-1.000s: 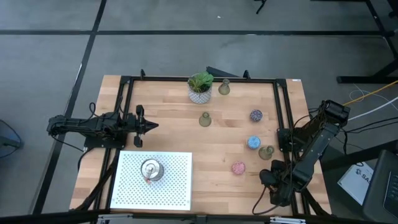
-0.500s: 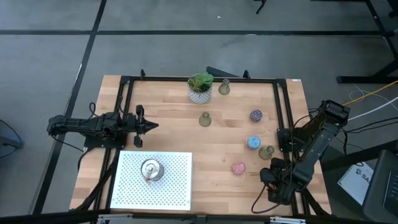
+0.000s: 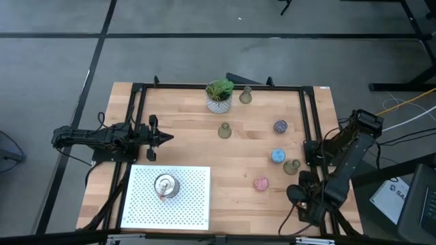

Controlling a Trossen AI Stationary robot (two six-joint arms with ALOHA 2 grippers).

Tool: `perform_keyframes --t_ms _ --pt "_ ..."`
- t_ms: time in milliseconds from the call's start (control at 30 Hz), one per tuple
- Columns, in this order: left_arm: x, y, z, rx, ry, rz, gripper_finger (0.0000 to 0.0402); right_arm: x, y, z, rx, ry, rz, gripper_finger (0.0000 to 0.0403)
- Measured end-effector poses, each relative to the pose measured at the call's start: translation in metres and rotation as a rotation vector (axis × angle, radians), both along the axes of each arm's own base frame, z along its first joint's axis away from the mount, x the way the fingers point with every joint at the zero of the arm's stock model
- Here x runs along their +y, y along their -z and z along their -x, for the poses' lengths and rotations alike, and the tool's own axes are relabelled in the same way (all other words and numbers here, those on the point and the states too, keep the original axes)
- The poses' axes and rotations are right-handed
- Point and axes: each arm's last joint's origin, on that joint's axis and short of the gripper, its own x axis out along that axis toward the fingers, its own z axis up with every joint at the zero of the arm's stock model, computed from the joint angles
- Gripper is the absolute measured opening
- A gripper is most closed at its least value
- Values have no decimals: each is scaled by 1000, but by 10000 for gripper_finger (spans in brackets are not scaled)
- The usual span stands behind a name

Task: Pick & Place candle stick holders
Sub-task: Put the silver scented candle on the shelf

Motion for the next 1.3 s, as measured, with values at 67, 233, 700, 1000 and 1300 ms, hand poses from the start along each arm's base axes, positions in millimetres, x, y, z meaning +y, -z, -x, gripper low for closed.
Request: perform_keyframes --t_ms 67,233,700,1000,1300 --pt "0 0 0 0 0 0 4 1 -5 4 9 -15 14 400" --pt "0 0 0 0 0 0 4 8 -9 17 18 -49 16 400" --pt "0 0 0 0 0 0 4 22 -8 44 9 -4 -34 400" --pt "0 0 0 0 0 0 4 33 9 55 25 34 -12 400" --pt "0 0 0 0 0 0 4 42 26 54 66 57 20 400"
